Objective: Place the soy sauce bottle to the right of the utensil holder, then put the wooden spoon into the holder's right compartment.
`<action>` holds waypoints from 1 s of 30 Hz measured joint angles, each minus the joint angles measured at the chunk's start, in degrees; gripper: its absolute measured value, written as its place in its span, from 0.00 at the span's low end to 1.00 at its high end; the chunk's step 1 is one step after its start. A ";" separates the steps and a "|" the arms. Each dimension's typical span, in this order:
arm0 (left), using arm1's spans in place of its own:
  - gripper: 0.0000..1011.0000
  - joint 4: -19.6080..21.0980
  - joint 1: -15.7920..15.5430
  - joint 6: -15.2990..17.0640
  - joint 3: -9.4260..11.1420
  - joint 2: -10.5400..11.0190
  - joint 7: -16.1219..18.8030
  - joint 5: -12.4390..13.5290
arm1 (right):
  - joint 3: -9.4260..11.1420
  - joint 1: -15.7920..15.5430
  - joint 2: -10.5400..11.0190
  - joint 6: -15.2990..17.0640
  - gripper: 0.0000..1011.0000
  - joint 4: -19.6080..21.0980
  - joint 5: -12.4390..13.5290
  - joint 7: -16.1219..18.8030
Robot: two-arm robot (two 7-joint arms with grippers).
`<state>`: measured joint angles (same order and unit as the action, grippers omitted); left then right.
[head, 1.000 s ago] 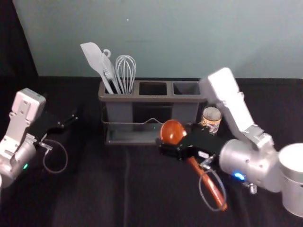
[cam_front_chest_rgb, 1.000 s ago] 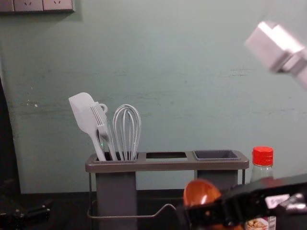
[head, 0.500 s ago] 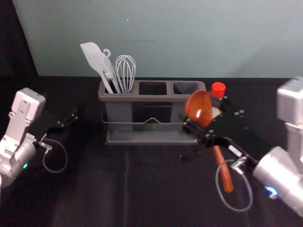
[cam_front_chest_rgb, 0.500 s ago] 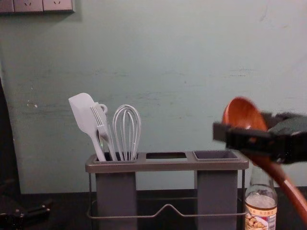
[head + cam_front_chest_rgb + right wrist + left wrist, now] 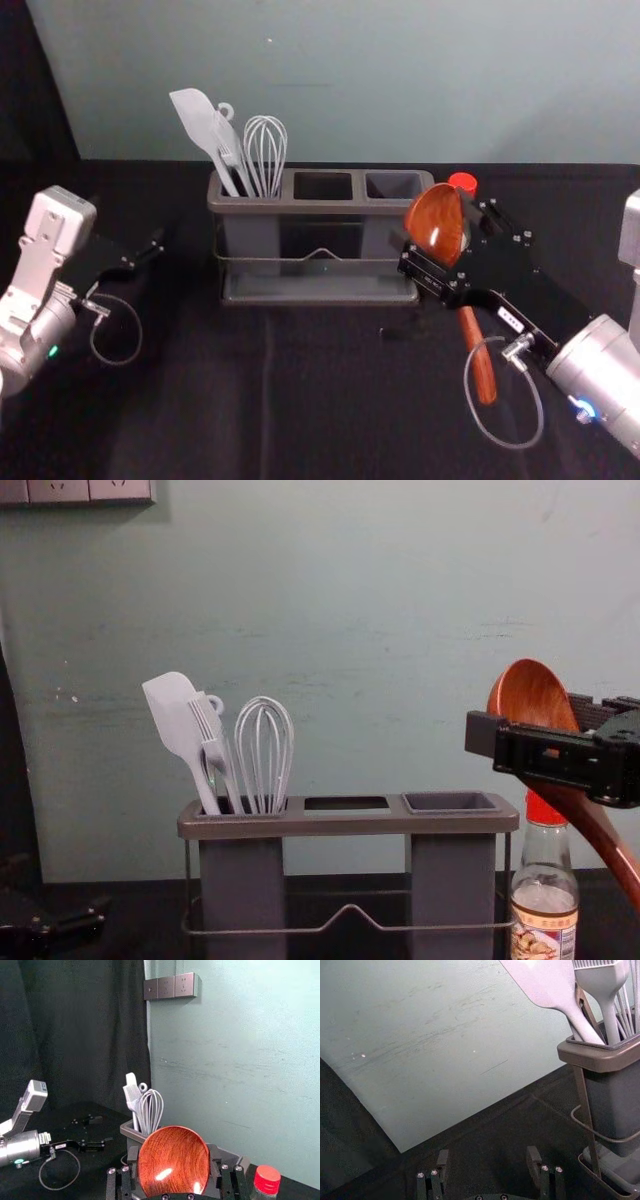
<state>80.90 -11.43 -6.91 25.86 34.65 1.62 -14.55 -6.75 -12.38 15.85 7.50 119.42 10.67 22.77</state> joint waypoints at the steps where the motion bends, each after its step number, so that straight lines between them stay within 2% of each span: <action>1: 0.99 0.00 0.00 0.00 0.00 0.00 0.00 0.00 | -0.01 0.00 -0.02 -0.01 0.83 0.00 -0.02 0.00; 16: 0.99 0.00 0.00 0.00 0.00 0.00 0.00 0.00 | -0.05 0.07 -0.09 -0.07 0.83 -0.06 -0.11 0.01; 19: 0.99 0.00 0.00 0.00 0.00 0.00 0.00 0.00 | -0.20 1.18 0.08 -0.14 0.83 -0.43 0.16 -0.06; 22: 0.99 0.00 0.00 0.00 0.00 0.00 0.00 0.00 | -0.50 3.69 0.27 -0.15 0.83 -1.15 0.38 -0.14; 27: 0.99 0.00 0.00 0.00 0.00 0.00 0.00 0.00 | -1.56 10.75 0.62 0.04 0.83 -4.18 1.13 0.55; 28: 0.99 0.00 0.00 0.00 0.00 0.00 0.00 0.00 | -2.01 12.91 0.70 -0.22 0.83 -5.69 1.57 1.24; 29: 0.99 0.00 0.00 0.00 0.00 0.00 0.00 0.00 | -2.01 12.91 0.70 -0.22 0.83 -5.69 1.57 1.24; 30: 0.99 0.00 0.00 0.00 0.00 0.00 0.00 0.00 | -2.39 15.21 0.64 -0.84 0.83 -7.44 2.25 2.03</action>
<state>80.90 -11.44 -6.91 25.86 34.64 1.62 -14.55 -9.14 2.83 16.49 6.66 111.97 12.92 24.80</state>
